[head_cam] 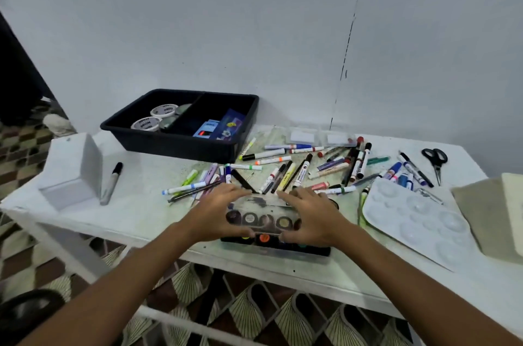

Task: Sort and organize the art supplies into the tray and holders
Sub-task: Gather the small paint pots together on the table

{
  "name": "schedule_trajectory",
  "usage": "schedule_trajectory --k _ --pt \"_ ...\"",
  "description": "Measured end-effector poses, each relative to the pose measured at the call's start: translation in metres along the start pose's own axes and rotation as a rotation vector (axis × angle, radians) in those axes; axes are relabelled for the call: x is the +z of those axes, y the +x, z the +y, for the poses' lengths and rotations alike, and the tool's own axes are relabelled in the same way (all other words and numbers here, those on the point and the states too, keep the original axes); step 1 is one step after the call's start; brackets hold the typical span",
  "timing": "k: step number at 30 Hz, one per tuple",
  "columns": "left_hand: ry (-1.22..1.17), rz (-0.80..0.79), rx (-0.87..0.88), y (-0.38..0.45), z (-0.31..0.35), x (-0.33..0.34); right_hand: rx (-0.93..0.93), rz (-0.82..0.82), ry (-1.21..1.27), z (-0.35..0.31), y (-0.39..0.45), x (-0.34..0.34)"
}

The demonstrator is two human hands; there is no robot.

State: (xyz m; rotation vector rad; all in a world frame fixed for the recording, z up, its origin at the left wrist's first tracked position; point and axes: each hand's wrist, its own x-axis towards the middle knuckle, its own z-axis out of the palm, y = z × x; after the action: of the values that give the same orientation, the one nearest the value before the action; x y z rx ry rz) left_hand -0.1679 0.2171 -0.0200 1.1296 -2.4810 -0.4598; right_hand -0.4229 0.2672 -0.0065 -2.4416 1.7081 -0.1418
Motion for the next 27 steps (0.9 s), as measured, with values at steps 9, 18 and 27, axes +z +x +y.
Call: schedule_trajectory --k 9,18,27 --pt "-0.068 -0.06 -0.03 -0.016 -0.008 0.028 0.016 0.005 0.038 0.005 -0.019 0.03" --pt "-0.024 0.051 0.065 -0.017 -0.015 0.042 -0.002 0.125 -0.007 0.007 -0.029 0.046" --pt "0.087 0.259 0.048 -0.017 -0.011 0.054 0.089 0.264 0.079 0.008 -0.023 0.046"
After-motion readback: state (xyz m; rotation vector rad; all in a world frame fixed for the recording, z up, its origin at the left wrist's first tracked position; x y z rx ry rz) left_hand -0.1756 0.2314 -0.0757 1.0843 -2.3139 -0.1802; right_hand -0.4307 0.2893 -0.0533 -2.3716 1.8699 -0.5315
